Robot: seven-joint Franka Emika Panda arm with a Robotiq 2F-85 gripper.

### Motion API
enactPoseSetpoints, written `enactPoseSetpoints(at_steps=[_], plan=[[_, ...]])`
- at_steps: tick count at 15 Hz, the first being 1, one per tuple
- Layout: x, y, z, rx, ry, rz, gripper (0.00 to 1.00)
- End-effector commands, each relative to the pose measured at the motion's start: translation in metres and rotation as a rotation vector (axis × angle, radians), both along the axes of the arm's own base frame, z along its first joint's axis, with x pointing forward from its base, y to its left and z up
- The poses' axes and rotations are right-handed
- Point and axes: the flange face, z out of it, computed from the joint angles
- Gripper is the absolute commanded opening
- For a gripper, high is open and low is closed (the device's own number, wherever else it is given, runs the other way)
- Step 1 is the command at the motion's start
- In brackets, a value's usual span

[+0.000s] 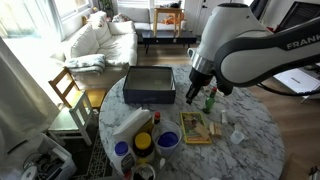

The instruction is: Move the plastic cup to the left side of the table then put the green bottle in it

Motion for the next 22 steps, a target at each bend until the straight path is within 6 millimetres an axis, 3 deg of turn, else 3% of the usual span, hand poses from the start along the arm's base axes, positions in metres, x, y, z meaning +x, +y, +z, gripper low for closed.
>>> enactPoseSetpoints(at_steps=[1,4,5,7,8,15,16,17,19,22], plan=[[-0.002,0.002,0.014,0.066,0.018,-0.053,0.32],[-0.013,0.017,0.031,0.203,-0.006,-0.067,0.56],[-0.001,0.011,0.019,0.139,-0.007,-0.067,0.37],[-0.004,0.018,0.030,0.179,-0.019,-0.071,0.53],[-0.005,0.019,0.033,0.185,-0.022,-0.073,0.56],[-0.006,0.018,0.032,0.190,-0.020,-0.076,0.56],[-0.007,0.018,0.032,0.190,-0.020,-0.076,0.81],[-0.005,0.013,0.030,0.175,-0.020,-0.104,0.83],[-0.002,-0.010,0.031,0.099,-0.028,-0.206,0.97],[-0.002,-0.044,0.034,0.011,-0.025,-0.334,1.00]])
